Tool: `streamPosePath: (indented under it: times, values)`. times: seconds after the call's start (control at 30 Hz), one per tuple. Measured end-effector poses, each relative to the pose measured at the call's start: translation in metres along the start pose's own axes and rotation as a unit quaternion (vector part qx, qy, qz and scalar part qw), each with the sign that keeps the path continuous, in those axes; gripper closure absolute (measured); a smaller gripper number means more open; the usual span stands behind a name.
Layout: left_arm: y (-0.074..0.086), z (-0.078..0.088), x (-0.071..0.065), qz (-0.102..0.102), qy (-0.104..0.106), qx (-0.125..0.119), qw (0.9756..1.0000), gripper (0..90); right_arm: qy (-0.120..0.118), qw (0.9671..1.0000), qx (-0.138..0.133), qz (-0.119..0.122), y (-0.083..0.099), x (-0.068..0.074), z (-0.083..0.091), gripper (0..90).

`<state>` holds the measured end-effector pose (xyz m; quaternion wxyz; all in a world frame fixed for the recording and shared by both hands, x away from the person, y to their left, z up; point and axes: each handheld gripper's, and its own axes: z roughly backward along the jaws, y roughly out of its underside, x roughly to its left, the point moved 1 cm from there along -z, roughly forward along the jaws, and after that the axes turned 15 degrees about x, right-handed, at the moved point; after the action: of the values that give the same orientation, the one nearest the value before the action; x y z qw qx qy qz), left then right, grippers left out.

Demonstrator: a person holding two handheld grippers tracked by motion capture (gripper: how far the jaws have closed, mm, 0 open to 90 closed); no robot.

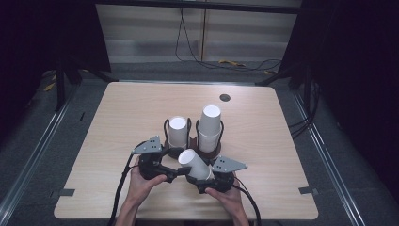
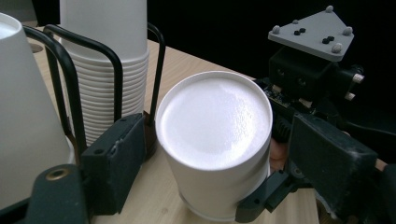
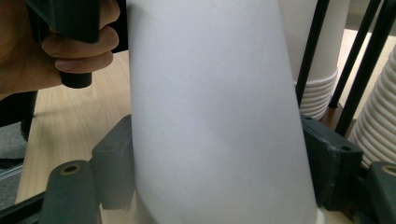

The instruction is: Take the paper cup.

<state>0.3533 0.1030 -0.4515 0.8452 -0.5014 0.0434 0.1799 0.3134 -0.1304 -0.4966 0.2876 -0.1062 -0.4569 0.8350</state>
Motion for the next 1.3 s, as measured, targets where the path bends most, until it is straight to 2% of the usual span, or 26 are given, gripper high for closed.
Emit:
streamPosePath:
  times: [0.03, 0.13, 0.33, 0.47, 0.63, 0.8, 0.97, 1.13, 1.3]
  values:
    - [0.000, 0.001, 0.001, -0.003, -0.002, 0.007, 1.0000, 17.9, 0.002, 1.0000, 0.003, -0.001, 0.000, -0.001, 0.002, 23.6]
    - [0.001, 0.001, 0.001, 0.001, 0.004, 0.005, 1.0000, 17.7, 0.001, 1.0000, 0.007, 0.001, 0.000, -0.001, 0.003, 23.6]
    - [0.003, 0.002, 0.000, -0.002, -0.001, 0.008, 1.0000, 17.7, -0.001, 0.9999, 0.015, 0.005, 0.001, -0.002, 0.004, 23.7]
    - [0.003, 0.005, 0.002, -0.002, -0.003, 0.006, 1.0000, 17.5, 0.006, 0.9996, 0.025, 0.006, 0.001, -0.004, 0.006, 24.0]
    - [0.004, 0.007, 0.005, 0.003, -0.017, 0.010, 0.9998, 16.7, 0.005, 0.9995, 0.030, 0.003, -0.001, -0.007, 0.009, 24.2]
    - [0.004, 0.011, 0.005, 0.000, -0.025, 0.007, 0.9997, 16.7, 0.004, 0.9993, 0.037, 0.006, -0.004, -0.008, 0.011, 24.3]
    - [0.005, 0.014, 0.007, -0.005, -0.031, 0.016, 0.9994, 16.7, 0.003, 0.9985, 0.055, 0.008, -0.008, -0.009, 0.009, 24.4]
    - [0.004, 0.015, 0.005, -0.005, -0.031, 0.012, 0.9994, 16.6, 0.004, 0.9976, 0.068, 0.014, -0.011, -0.010, 0.009, 24.5]
    - [0.000, 0.017, 0.005, -0.012, -0.030, 0.017, 0.9993, 16.6, 0.000, 0.9958, 0.087, 0.028, -0.019, -0.010, 0.009, 24.6]
